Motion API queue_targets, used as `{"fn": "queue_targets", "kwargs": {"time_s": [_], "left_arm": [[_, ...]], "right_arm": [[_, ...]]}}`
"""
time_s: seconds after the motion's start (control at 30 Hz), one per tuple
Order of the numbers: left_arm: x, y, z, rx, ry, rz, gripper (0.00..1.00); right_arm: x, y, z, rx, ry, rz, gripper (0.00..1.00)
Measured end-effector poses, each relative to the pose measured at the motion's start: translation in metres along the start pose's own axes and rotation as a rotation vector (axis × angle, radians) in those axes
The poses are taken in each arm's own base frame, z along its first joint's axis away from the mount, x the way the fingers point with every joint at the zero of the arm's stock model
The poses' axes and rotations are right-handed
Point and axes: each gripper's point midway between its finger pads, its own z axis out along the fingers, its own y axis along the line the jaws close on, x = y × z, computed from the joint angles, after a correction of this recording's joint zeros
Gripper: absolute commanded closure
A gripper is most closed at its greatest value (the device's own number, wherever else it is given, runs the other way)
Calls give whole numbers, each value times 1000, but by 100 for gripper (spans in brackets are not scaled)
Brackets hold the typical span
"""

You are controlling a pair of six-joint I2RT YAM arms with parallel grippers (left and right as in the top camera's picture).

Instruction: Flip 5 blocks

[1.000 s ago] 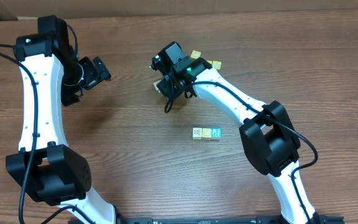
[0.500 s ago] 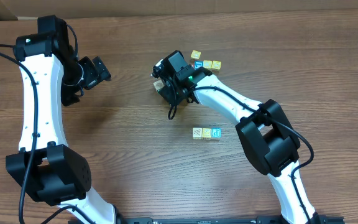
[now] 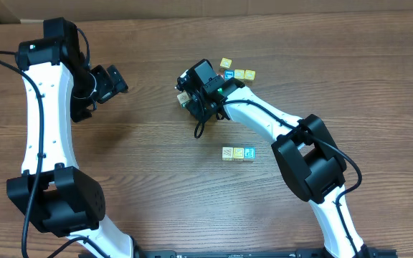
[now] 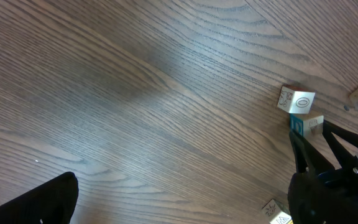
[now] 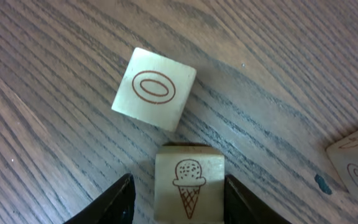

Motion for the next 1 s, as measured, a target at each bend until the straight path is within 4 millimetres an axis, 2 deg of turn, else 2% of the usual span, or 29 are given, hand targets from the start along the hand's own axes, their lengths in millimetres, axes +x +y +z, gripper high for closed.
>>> {"fn": "queue_targets", "kwargs": {"time_s": [0.27,0.63,0.77,1.0], "left_arm": [[0,0,0,0,0,0,0],[0,0,0,0,0,0,0],[0,0,0,0,0,0,0],[0,0,0,0,0,0,0]], "right_arm": [[2,0,0,-1,6,34,56],[2,0,0,0,7,213,56],[2,0,0,0,7,238,61],[6,1,0,-1,27,296,64]]}}
